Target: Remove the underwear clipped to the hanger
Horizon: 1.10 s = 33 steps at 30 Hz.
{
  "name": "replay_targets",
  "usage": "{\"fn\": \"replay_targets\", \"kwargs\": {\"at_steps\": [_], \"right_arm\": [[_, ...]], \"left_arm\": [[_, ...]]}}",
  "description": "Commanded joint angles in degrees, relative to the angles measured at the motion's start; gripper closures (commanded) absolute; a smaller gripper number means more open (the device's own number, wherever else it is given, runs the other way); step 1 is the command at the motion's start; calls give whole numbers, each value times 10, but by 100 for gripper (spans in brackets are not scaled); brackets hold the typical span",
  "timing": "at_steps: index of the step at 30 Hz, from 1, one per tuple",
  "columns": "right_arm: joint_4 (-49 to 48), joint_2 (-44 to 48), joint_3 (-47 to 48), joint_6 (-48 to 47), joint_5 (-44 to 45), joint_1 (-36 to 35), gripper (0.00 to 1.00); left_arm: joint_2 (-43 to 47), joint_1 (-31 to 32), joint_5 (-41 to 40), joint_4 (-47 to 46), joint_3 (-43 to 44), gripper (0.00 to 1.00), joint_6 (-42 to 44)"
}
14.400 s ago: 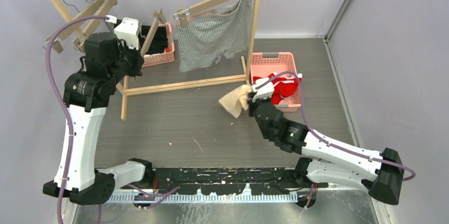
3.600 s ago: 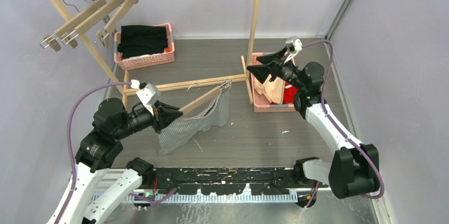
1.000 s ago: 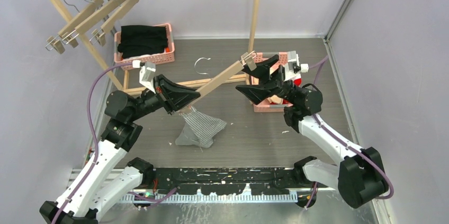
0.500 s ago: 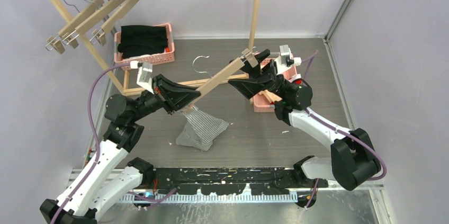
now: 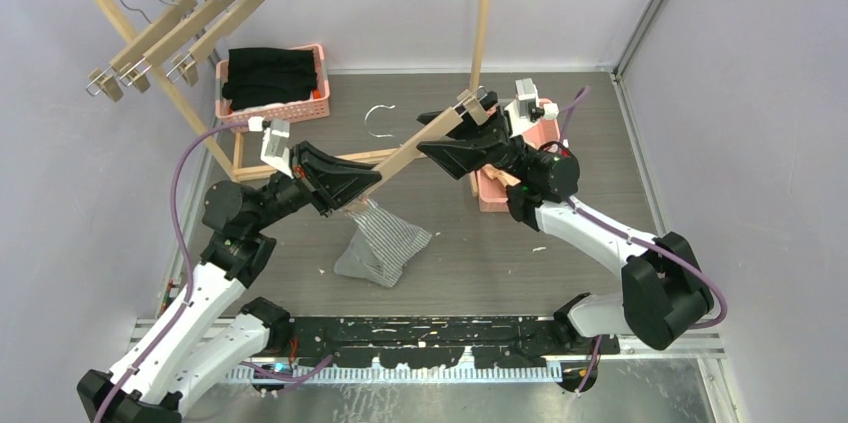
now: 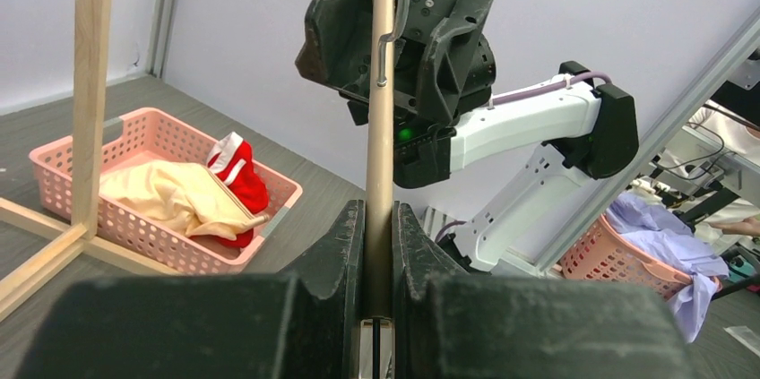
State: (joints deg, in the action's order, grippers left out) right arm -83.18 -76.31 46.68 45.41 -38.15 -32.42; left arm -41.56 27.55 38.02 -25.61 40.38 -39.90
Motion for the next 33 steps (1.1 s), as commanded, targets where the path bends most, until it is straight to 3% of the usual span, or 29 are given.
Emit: {"fn": "replay_targets", "kwargs": {"at_steps": [1,6,8,13,21,25,33], "right_arm": [[-5,8,28,-26,9,-9,44],[9,12,30,-42,13,-15,88],[8,14,27,-50,21,-19,98],[23,17,29,-68,29,-25,99],[42,42,16,-93,34,-29,99],[58,58,9,-106,42,-29,99],[77,82,6,-123,50,-29,99]], "left_arm": [[2,6,-19,-83,0,99,-12],[-4,11,-27,-102,-7,99,-17],[-9,14,-29,-107,-8,100,-18],[-15,18,-31,-111,-10,98,-21],[-7,18,-56,-63,-7,76,0],[2,18,-58,-14,4,61,37],[42,18,-90,117,14,41,135]]}}
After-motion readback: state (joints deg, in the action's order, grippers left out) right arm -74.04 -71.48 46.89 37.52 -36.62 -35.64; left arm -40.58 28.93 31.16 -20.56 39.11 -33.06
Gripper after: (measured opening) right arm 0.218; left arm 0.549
